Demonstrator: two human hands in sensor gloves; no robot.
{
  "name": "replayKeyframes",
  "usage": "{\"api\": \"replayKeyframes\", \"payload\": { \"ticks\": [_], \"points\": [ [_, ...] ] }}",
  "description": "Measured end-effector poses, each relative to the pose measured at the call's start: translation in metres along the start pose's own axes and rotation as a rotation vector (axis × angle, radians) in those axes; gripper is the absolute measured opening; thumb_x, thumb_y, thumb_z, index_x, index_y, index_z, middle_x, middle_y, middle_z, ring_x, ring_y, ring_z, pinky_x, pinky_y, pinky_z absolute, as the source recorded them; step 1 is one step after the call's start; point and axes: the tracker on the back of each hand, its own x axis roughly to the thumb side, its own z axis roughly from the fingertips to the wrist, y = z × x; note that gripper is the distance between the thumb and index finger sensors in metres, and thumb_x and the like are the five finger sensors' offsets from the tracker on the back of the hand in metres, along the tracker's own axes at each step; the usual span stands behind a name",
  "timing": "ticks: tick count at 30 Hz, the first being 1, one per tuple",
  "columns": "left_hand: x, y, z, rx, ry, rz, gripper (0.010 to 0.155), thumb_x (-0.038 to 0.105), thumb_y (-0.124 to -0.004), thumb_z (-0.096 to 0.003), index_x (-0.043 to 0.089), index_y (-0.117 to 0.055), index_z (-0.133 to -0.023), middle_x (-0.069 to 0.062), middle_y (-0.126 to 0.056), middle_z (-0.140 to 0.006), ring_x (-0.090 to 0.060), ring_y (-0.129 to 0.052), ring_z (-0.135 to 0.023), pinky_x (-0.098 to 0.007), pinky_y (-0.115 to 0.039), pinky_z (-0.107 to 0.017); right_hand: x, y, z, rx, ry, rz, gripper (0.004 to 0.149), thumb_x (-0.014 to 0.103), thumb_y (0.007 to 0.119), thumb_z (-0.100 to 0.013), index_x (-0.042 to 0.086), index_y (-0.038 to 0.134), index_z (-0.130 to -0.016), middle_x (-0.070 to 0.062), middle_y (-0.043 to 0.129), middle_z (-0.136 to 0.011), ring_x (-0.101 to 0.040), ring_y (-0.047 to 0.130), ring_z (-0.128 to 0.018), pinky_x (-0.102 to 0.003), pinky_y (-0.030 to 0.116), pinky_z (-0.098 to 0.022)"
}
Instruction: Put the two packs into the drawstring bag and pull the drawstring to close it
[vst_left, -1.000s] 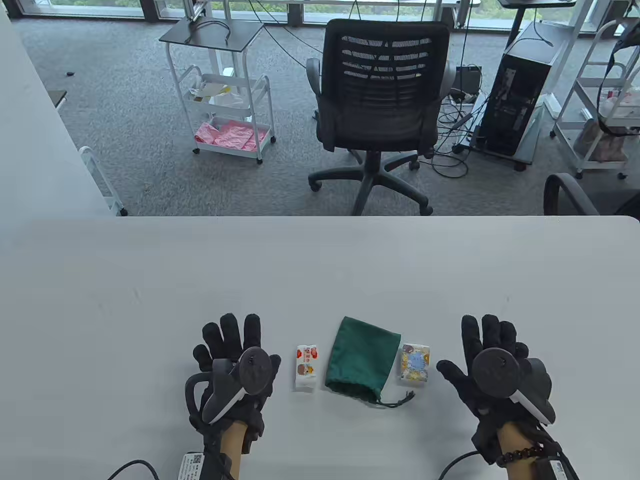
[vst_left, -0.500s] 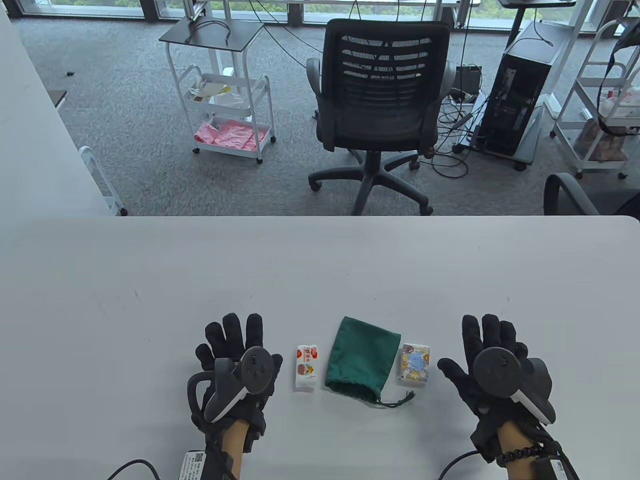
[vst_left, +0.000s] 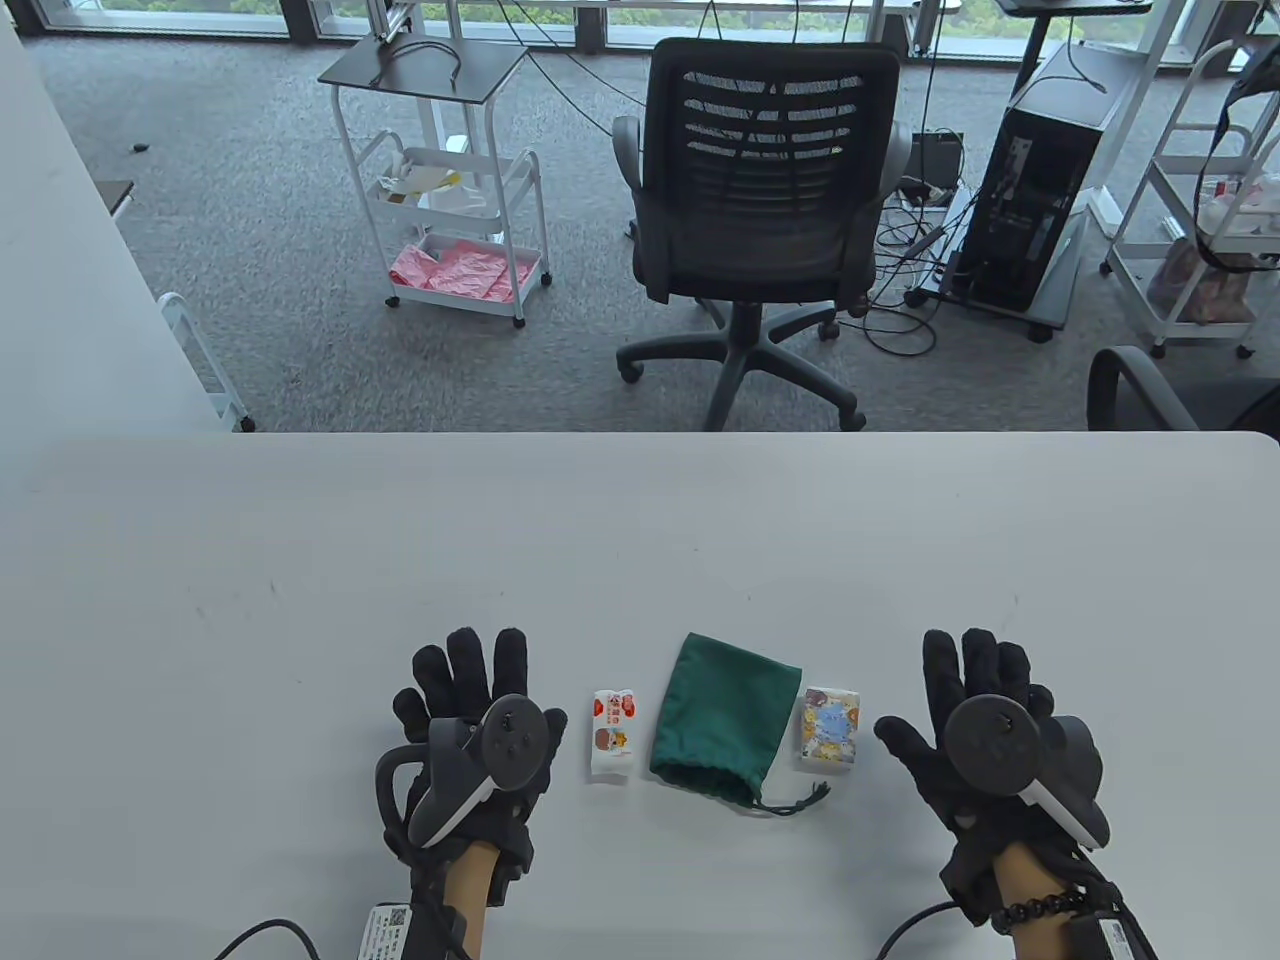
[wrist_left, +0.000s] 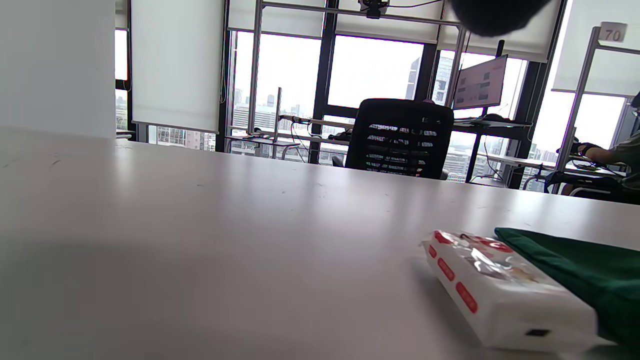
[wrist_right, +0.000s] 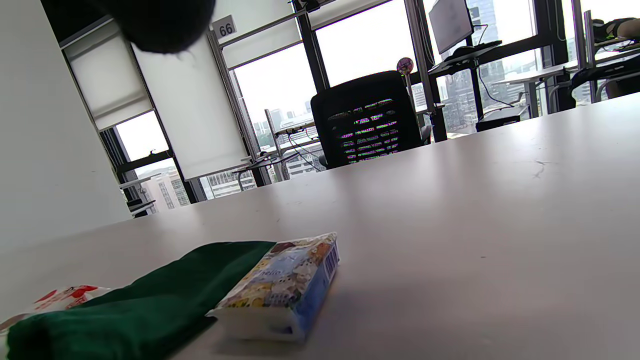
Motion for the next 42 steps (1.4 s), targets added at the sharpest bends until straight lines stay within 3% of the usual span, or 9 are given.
{"api": "replayKeyframes", "payload": {
  "ticks": [12,20,25,32,37,39,42],
  "points": [
    [0.009,-0.001,0.001,0.014,-0.023,0.028,0.078,0.059,-0.059,-0.0531,0.022,-0.023,-0.111,-0.028,-0.019,-0.115,-0.063,-0.029,-0.104,-0.077,-0.034,-0.069,-0.001,-0.002,0.001,-0.018,0.001,-0.019,0.086,0.053,0.067,-0.051,0.010,0.022,-0.110,-0.032,0.014,-0.110,-0.060,0.015,-0.097,-0.077,0.024,-0.064],
    [0.033,0.004,0.006,0.033,-0.128,0.098,0.074,0.059,-0.060,-0.0526,0.021,-0.035,-0.110,-0.028,-0.027,-0.116,-0.062,-0.035,-0.104,-0.077,-0.037,-0.069,-0.003,-0.003,0.001,-0.030,0.017,-0.026,0.085,0.053,0.067,-0.051,0.010,0.024,-0.110,-0.033,0.015,-0.110,-0.060,0.017,-0.097,-0.077,0.025,-0.064],
    [0.056,0.000,0.006,-0.014,-0.209,0.099,0.074,0.060,-0.062,-0.0518,0.020,-0.038,-0.110,-0.025,-0.036,-0.116,-0.058,-0.043,-0.106,-0.077,-0.040,-0.069,-0.006,-0.006,0.001,-0.056,0.024,-0.053,0.085,0.053,0.067,-0.051,0.010,0.025,-0.110,-0.033,0.017,-0.111,-0.060,0.018,-0.097,-0.077,0.026,-0.064],
    [0.097,-0.023,0.001,-0.173,-0.369,-0.111,0.079,0.063,-0.065,-0.0489,0.022,-0.039,-0.110,-0.023,-0.039,-0.117,-0.057,-0.043,-0.107,-0.078,-0.038,-0.070,-0.003,-0.008,0.002,-0.067,0.013,-0.079,0.084,0.053,0.067,-0.051,0.009,0.026,-0.110,-0.033,0.019,-0.111,-0.060,0.020,-0.098,-0.077,0.027,-0.064],
    [0.134,-0.047,-0.012,-0.245,-0.400,-0.413,0.082,0.066,-0.067,-0.0466,0.022,-0.039,-0.111,-0.023,-0.037,-0.118,-0.057,-0.040,-0.108,-0.079,-0.036,-0.069,-0.002,-0.007,0.003,-0.058,0.016,-0.087,0.084,0.053,0.067,-0.051,0.009,0.026,-0.110,-0.033,0.020,-0.111,-0.060,0.020,-0.098,-0.077,0.027,-0.064],
    [0.146,-0.058,-0.018,-0.245,-0.370,-0.539,0.079,0.064,-0.069,-0.0470,0.024,-0.044,-0.110,-0.022,-0.040,-0.117,-0.056,-0.042,-0.108,-0.078,-0.037,-0.070,-0.002,-0.007,0.003,-0.060,0.013,-0.091,0.084,0.053,0.067,-0.051,0.009,0.026,-0.110,-0.033,0.020,-0.111,-0.060,0.020,-0.098,-0.077,0.027,-0.064],
    [0.153,-0.071,-0.025,-0.232,-0.340,-0.702,0.060,0.058,-0.070,-0.0491,0.033,-0.062,-0.103,-0.019,-0.052,-0.116,-0.056,-0.050,-0.107,-0.078,-0.040,-0.070,-0.002,-0.007,0.003,-0.059,0.012,-0.091,0.084,0.053,0.067,-0.051,0.009,0.026,-0.110,-0.033,0.020,-0.111,-0.060,0.020,-0.098,-0.077,0.027,-0.064]
  ]
}}
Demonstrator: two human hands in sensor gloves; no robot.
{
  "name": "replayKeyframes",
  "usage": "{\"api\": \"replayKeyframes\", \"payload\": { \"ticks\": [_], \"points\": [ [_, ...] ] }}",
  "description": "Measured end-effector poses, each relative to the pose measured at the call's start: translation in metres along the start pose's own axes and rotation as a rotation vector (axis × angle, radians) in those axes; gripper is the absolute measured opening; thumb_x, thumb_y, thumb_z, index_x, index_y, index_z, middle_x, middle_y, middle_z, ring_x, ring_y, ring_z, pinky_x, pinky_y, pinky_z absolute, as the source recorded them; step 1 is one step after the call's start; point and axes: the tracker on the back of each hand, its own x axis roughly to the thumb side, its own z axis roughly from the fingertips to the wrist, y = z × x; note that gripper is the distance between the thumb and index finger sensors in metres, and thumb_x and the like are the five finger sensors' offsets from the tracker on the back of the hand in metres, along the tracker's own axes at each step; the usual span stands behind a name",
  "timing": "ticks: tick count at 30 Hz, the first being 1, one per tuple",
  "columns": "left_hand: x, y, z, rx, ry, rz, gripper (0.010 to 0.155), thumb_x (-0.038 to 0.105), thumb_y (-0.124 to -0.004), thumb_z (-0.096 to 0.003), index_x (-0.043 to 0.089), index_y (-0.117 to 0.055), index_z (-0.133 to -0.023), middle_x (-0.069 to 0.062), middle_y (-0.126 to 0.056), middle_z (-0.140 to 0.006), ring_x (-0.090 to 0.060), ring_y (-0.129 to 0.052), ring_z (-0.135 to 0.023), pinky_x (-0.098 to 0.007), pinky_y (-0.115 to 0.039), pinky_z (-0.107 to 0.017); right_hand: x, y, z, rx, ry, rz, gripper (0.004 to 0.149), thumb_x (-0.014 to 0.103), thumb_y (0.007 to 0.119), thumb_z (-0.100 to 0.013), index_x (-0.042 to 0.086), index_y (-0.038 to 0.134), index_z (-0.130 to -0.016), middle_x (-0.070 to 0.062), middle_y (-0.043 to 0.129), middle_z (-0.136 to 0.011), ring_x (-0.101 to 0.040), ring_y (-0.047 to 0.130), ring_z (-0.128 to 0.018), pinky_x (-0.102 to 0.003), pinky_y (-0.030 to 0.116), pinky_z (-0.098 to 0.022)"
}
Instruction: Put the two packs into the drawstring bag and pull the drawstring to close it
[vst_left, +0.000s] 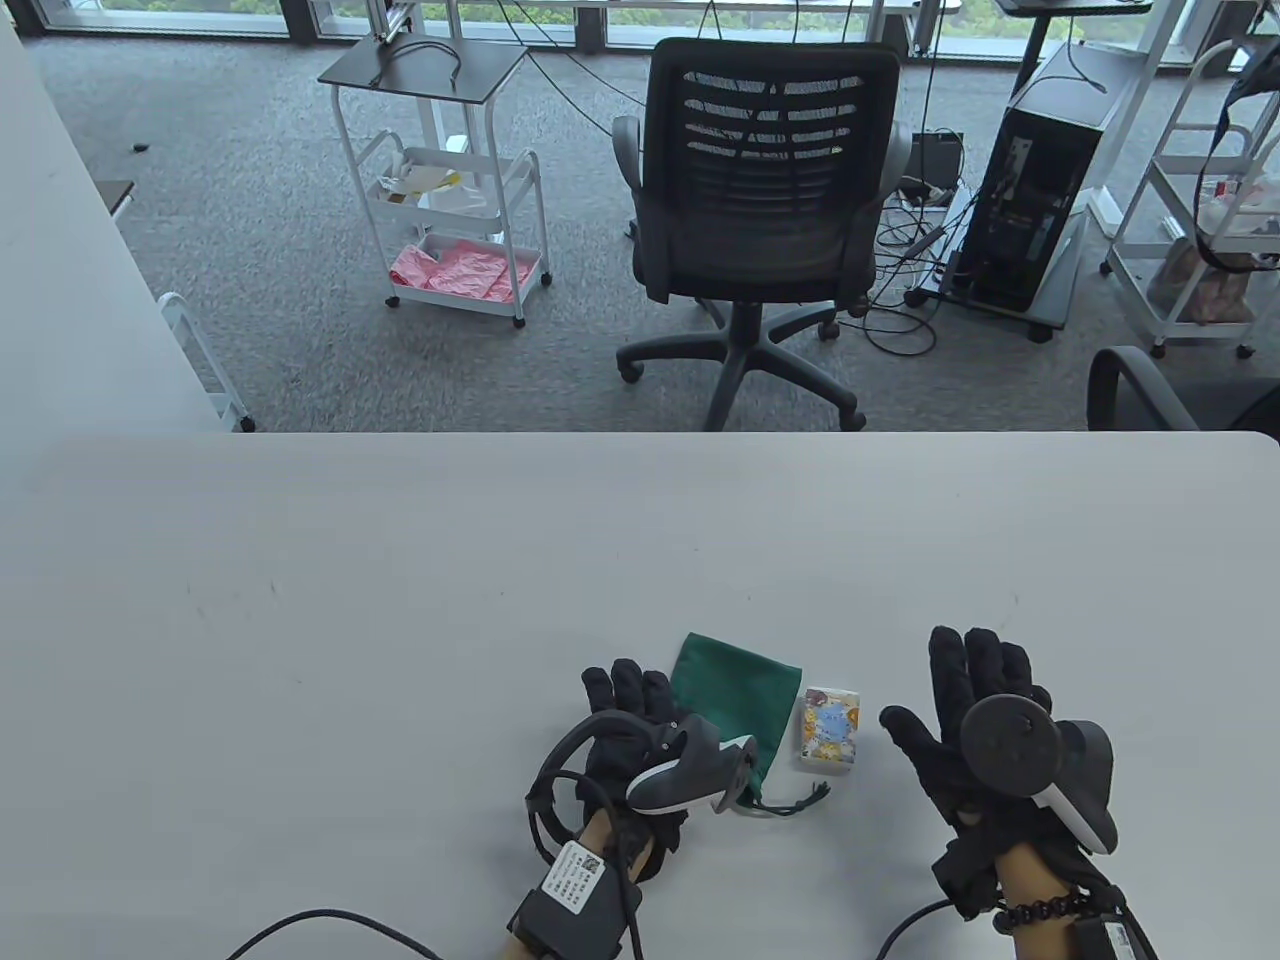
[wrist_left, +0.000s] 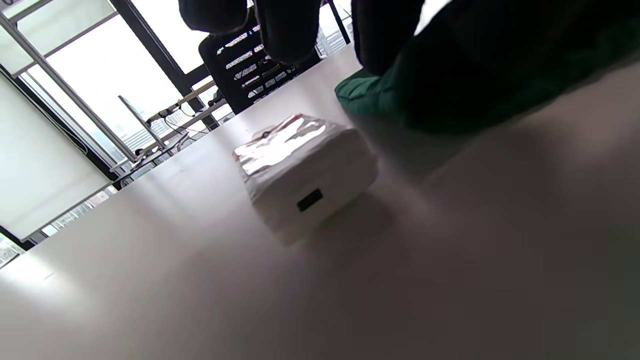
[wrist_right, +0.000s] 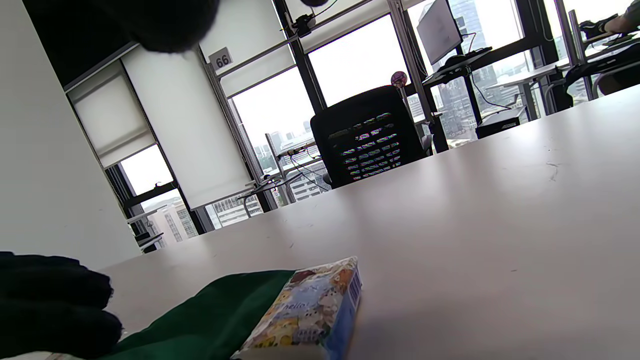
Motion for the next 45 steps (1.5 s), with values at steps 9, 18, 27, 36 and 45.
{"api": "replayKeyframes", "payload": {
  "ticks": [9,18,27,36,45],
  "points": [
    [-0.035,0.022,0.019,0.259,0.219,0.290,0.042,0.044,-0.062,-0.0539,0.032,-0.069,-0.093,-0.008,-0.095,-0.086,-0.036,-0.106,-0.071,-0.059,-0.081,-0.060,-0.001,0.002,0.001,0.008,0.008,-0.012,0.084,0.053,0.067,-0.051,0.009,0.027,-0.110,-0.033,0.020,-0.111,-0.060,0.021,-0.097,-0.077,0.028,-0.064],
    [-0.065,0.068,0.054,0.500,0.279,0.470,0.042,0.043,-0.069,-0.0529,0.022,-0.079,-0.089,0.003,-0.105,-0.059,-0.014,-0.113,-0.034,-0.043,-0.094,-0.042,-0.001,0.004,0.000,0.025,0.023,-0.018,0.084,0.053,0.067,-0.051,0.009,0.026,-0.110,-0.033,0.020,-0.111,-0.060,0.021,-0.097,-0.077,0.028,-0.064],
    [-0.103,0.059,0.087,0.543,0.350,0.794,0.050,0.043,-0.076,-0.0516,0.012,-0.075,-0.091,0.005,-0.106,-0.058,-0.014,-0.114,-0.036,-0.042,-0.094,-0.045,-0.003,0.008,-0.001,0.044,0.040,0.007,0.083,0.052,0.067,-0.051,0.008,0.027,-0.109,-0.033,0.021,-0.111,-0.060,0.023,-0.098,-0.077,0.029,-0.064],
    [-0.141,0.029,0.103,0.585,0.466,0.970,0.043,0.052,-0.079,-0.0498,0.022,-0.090,-0.078,0.006,-0.107,-0.057,-0.014,-0.114,-0.035,-0.043,-0.094,-0.044,-0.002,0.018,-0.005,0.083,0.060,0.088,0.079,0.052,0.067,-0.051,0.011,0.033,-0.110,-0.032,0.028,-0.112,-0.060,0.026,-0.098,-0.077,0.030,-0.064],
    [-0.148,0.019,0.102,0.572,0.495,1.088,0.044,0.046,-0.082,-0.0495,0.016,-0.088,-0.081,0.004,-0.107,-0.053,-0.012,-0.114,-0.031,-0.041,-0.095,-0.042,0.014,0.031,-0.021,0.175,0.131,0.132,0.079,0.052,0.067,-0.051,0.008,0.037,-0.110,-0.035,0.037,-0.110,-0.063,0.037,-0.097,-0.079,0.037,-0.064]
  ]
}}
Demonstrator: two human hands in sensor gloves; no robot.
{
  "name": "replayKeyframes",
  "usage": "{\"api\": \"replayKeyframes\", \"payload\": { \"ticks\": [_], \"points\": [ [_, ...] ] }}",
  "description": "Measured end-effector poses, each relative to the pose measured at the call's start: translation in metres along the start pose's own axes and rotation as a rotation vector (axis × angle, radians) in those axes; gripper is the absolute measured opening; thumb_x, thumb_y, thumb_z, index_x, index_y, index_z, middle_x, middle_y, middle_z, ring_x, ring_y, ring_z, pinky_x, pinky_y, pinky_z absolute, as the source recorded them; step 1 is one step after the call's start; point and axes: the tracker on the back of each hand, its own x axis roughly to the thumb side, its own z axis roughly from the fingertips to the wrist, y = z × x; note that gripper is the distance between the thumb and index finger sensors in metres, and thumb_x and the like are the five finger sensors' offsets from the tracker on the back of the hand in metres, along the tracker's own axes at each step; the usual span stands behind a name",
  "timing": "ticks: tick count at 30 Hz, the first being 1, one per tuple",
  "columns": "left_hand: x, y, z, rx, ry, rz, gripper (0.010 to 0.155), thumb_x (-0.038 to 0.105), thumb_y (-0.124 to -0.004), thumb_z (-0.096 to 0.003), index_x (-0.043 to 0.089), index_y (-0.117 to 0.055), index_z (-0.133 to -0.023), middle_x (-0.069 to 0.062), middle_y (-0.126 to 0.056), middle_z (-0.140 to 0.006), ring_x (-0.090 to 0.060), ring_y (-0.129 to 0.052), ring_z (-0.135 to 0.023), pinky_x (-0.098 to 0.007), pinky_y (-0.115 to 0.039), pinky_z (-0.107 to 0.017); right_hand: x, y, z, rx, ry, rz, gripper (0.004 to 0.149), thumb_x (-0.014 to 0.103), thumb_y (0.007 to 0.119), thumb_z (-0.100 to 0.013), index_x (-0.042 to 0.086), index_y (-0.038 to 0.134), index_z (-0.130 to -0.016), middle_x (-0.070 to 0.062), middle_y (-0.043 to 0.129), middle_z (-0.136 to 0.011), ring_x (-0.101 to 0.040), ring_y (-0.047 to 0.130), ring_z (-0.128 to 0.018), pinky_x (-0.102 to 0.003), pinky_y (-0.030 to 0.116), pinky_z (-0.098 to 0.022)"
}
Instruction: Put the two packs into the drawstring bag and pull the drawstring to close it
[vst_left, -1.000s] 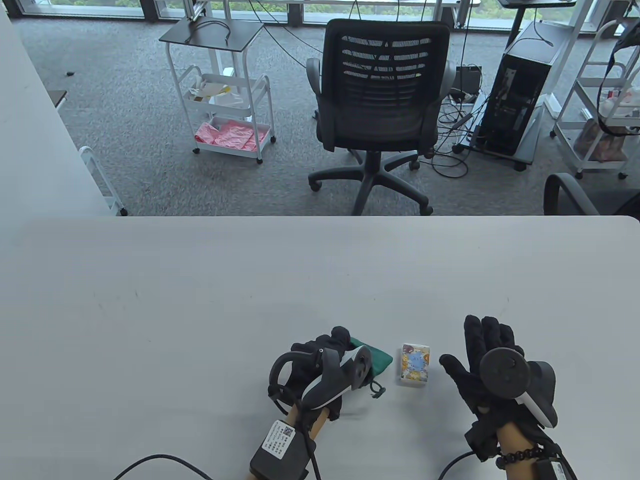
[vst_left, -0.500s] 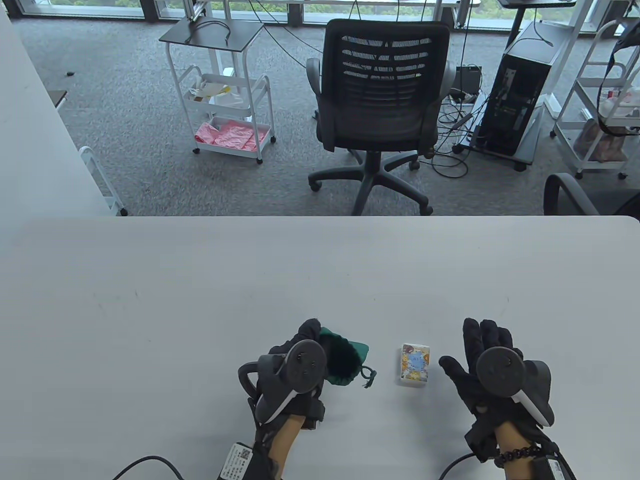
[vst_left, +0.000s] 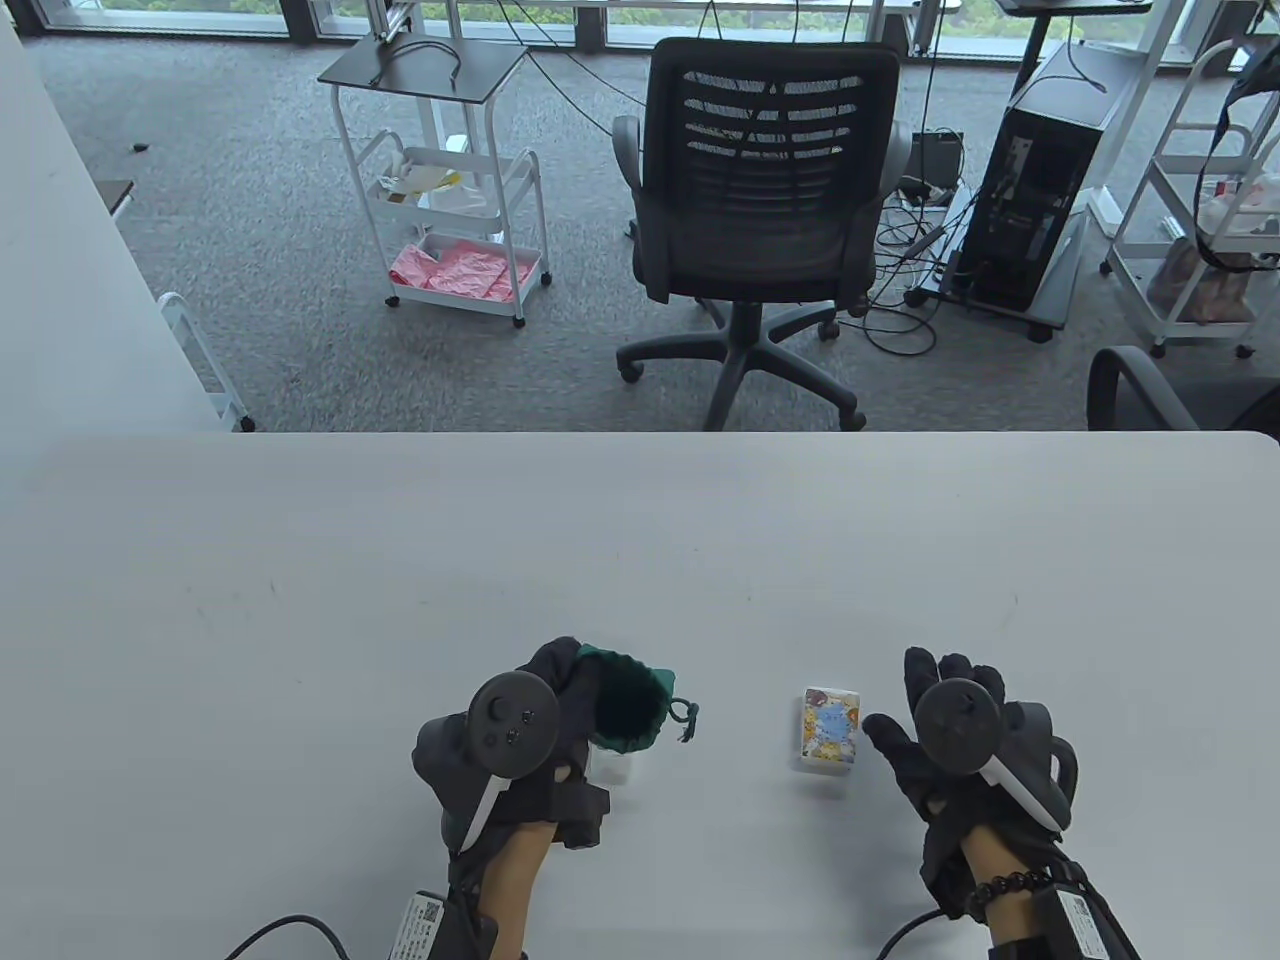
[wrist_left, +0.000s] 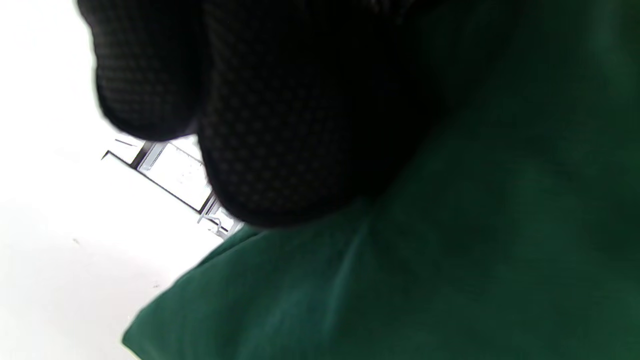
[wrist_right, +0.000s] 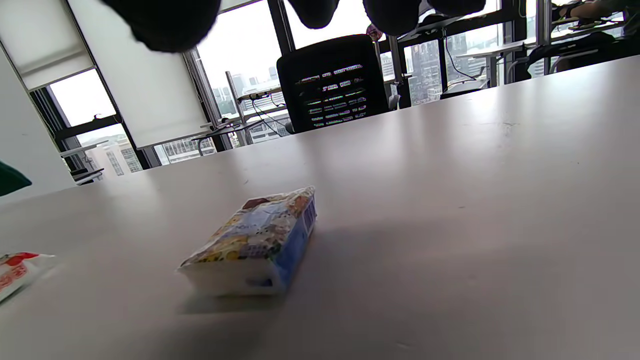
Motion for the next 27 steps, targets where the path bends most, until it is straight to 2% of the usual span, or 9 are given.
{"api": "replayKeyframes", "payload": {
  "ticks": [2,7,12,17,20,27],
  "points": [
    [0.000,-0.001,0.000,-0.001,0.012,-0.016,0.049,0.045,-0.082,-0.0496,0.015,-0.082,-0.088,0.004,-0.107,-0.052,-0.012,-0.114,-0.030,-0.041,-0.095,-0.042,0.010,0.006,-0.007,0.074,0.040,-0.014,0.080,0.052,0.067,-0.051,0.008,0.036,-0.110,-0.037,0.034,-0.110,-0.065,0.035,-0.096,-0.080,0.037,-0.064],
    [0.005,-0.002,0.003,0.004,-0.016,-0.028,0.043,0.048,-0.081,-0.0500,0.017,-0.088,-0.079,0.006,-0.108,-0.050,-0.011,-0.114,-0.028,-0.039,-0.096,-0.040,0.038,0.030,-0.022,0.114,0.090,0.058,0.079,0.053,0.067,-0.051,0.009,0.040,-0.110,-0.039,0.037,-0.108,-0.067,0.041,-0.095,-0.080,0.044,-0.063],
    [0.008,-0.001,0.006,0.014,-0.036,-0.031,0.042,0.052,-0.079,-0.0503,0.019,-0.091,-0.072,0.009,-0.107,-0.046,-0.010,-0.114,-0.026,-0.039,-0.095,-0.040,0.051,0.053,-0.029,0.123,0.132,0.153,0.082,0.056,0.068,-0.049,0.008,0.042,-0.110,-0.042,0.043,-0.106,-0.069,0.051,-0.092,-0.080,0.053,-0.061],
    [0.013,-0.005,0.007,0.002,-0.061,-0.036,0.042,0.050,-0.081,-0.0495,0.017,-0.091,-0.073,0.008,-0.107,-0.045,-0.009,-0.114,-0.025,-0.038,-0.096,-0.039,0.058,0.072,-0.031,0.198,0.161,0.241,0.084,0.058,0.069,-0.047,0.008,0.045,-0.110,-0.047,0.048,-0.103,-0.073,0.060,-0.086,-0.078,0.061,-0.058],
    [0.018,-0.005,0.009,0.020,-0.071,-0.029,0.042,0.048,-0.081,-0.0496,0.015,-0.090,-0.075,0.007,-0.107,-0.046,-0.009,-0.114,-0.025,-0.038,-0.096,-0.040,0.061,0.081,-0.030,0.266,0.194,0.265,0.085,0.058,0.070,-0.047,0.010,0.040,-0.110,-0.049,0.048,-0.101,-0.074,0.063,-0.084,-0.078,0.064,-0.057],
    [0.025,-0.011,0.012,0.005,-0.088,-0.041,0.043,0.048,-0.080,-0.0500,0.015,-0.089,-0.076,0.007,-0.107,-0.048,-0.010,-0.114,-0.027,-0.039,-0.096,-0.041,0.063,0.086,-0.028,0.210,0.199,0.294,0.081,0.054,0.075,-0.047,0.012,0.044,-0.108,-0.044,0.061,-0.098,-0.068,0.073,-0.081,-0.073,0.071,-0.055]
  ]
}}
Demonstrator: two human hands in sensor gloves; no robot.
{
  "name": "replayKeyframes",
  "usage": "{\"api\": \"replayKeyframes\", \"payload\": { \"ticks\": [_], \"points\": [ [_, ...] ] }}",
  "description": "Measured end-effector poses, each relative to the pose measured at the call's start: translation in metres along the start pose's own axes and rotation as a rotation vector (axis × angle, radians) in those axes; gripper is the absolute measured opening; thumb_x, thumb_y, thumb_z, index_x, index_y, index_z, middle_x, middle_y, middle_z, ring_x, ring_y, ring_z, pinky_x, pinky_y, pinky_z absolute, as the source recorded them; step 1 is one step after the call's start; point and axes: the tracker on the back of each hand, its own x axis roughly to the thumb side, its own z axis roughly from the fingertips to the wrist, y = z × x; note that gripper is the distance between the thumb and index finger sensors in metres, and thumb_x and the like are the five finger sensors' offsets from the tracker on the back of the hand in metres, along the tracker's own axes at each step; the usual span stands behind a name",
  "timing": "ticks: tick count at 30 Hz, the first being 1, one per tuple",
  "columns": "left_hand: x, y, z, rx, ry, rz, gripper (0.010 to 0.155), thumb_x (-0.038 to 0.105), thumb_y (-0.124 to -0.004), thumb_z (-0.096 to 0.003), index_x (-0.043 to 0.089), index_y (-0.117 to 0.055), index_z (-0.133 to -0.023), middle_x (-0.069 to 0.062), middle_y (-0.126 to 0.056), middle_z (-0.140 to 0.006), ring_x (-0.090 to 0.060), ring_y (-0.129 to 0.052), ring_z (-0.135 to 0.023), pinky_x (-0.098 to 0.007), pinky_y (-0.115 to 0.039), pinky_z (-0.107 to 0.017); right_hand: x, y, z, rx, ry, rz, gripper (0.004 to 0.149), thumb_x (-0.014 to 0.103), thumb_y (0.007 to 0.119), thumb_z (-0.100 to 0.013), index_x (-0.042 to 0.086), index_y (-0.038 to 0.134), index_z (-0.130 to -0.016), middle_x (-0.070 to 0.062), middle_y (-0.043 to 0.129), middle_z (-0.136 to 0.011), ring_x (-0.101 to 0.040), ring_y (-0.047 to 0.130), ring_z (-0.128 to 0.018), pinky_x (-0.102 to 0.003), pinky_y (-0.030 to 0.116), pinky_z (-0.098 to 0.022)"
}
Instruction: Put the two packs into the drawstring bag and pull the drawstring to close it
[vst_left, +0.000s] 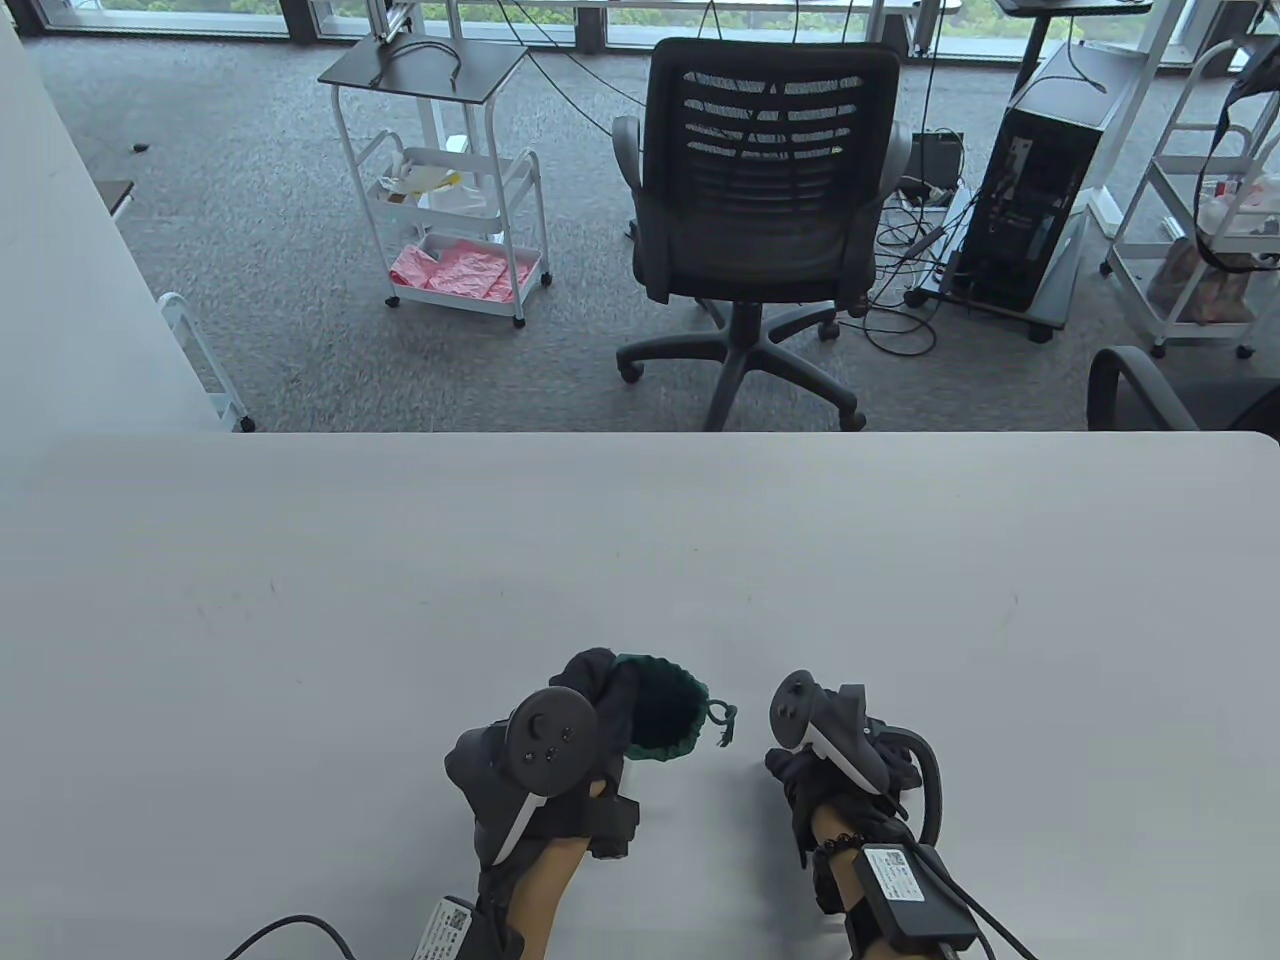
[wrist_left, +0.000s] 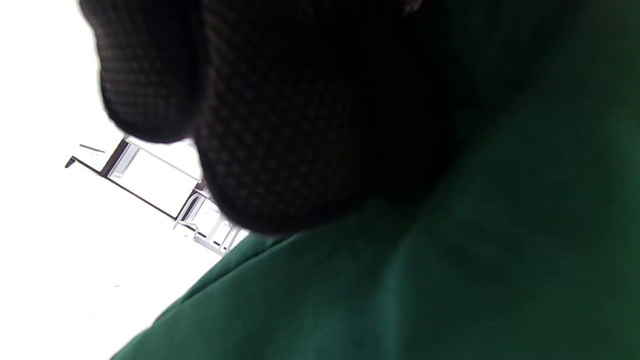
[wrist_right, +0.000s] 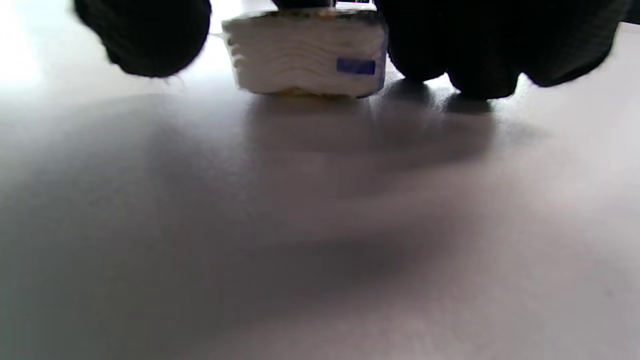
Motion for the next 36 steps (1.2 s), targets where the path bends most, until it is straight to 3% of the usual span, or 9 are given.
{"api": "replayKeyframes", "payload": {
  "ticks": [10,14,18,25,29,34,36],
  "points": [
    [0.004,-0.008,-0.002,-0.014,0.004,-0.035,0.043,0.048,-0.081,-0.0499,0.014,-0.090,-0.075,0.006,-0.107,-0.046,-0.009,-0.114,-0.025,-0.038,-0.096,-0.040,-0.003,-0.002,-0.003,-0.007,-0.039,0.031,0.073,0.043,0.079,-0.049,0.012,0.047,-0.107,-0.037,0.066,-0.095,-0.058,0.080,-0.078,-0.070,0.071,-0.057],
    [0.005,-0.013,-0.006,-0.022,0.019,-0.040,0.043,0.048,-0.080,-0.0501,0.014,-0.089,-0.075,0.006,-0.107,-0.046,-0.009,-0.114,-0.025,-0.038,-0.096,-0.040,-0.013,-0.009,0.001,0.018,-0.063,-0.073,0.074,0.042,0.077,-0.049,0.007,0.047,-0.107,-0.038,0.069,-0.092,-0.054,0.085,-0.074,-0.067,0.075,-0.055],
    [0.007,-0.017,-0.009,-0.025,0.024,-0.075,0.043,0.048,-0.080,-0.0501,0.014,-0.089,-0.076,0.006,-0.107,-0.046,-0.009,-0.114,-0.026,-0.038,-0.096,-0.040,-0.031,-0.030,0.010,-0.015,-0.103,-0.310,0.073,0.040,0.078,-0.049,0.005,0.048,-0.106,-0.039,0.069,-0.091,-0.052,0.091,-0.069,-0.064,0.080,-0.052],
    [0.018,-0.028,-0.017,-0.042,0.020,-0.129,0.044,0.047,-0.080,-0.0503,0.014,-0.088,-0.078,0.007,-0.106,-0.047,-0.009,-0.114,-0.026,-0.038,-0.096,-0.040,-0.053,-0.067,0.033,-0.206,-0.223,-0.629,0.068,0.035,0.079,-0.050,0.008,0.051,-0.106,-0.040,0.063,-0.095,-0.051,0.089,-0.071,-0.063,0.079,-0.053],
    [0.024,-0.042,-0.023,-0.082,0.016,-0.144,0.047,0.048,-0.081,-0.0497,0.014,-0.086,-0.081,0.007,-0.106,-0.046,-0.008,-0.114,-0.026,-0.038,-0.096,-0.040,-0.061,-0.083,0.045,-0.330,-0.275,-0.714,0.062,0.036,0.077,-0.051,0.007,0.061,-0.103,-0.040,0.061,-0.097,-0.048,0.091,-0.070,-0.061,0.081,-0.052],
    [0.034,-0.054,-0.026,-0.105,-0.004,-0.141,0.044,0.048,-0.083,-0.0487,0.015,-0.088,-0.077,0.007,-0.107,-0.045,-0.009,-0.114,-0.024,-0.038,-0.096,-0.039,-0.080,-0.105,0.062,-0.531,-0.330,-0.828,0.056,0.042,0.075,-0.051,0.009,0.073,-0.096,-0.033,0.069,-0.096,-0.039,0.099,-0.062,-0.054,0.088,-0.048],
    [0.038,-0.055,-0.028,-0.103,-0.025,-0.143,0.044,0.048,-0.083,-0.0482,0.015,-0.089,-0.076,0.007,-0.107,-0.044,-0.009,-0.114,-0.024,-0.038,-0.096,-0.039,-0.089,-0.111,0.067,-0.593,-0.422,-0.946,0.056,0.046,0.073,-0.052,0.009,0.074,-0.095,-0.029,0.074,-0.095,-0.035,0.101,-0.060,-0.050,0.090,-0.046]
  ]
}}
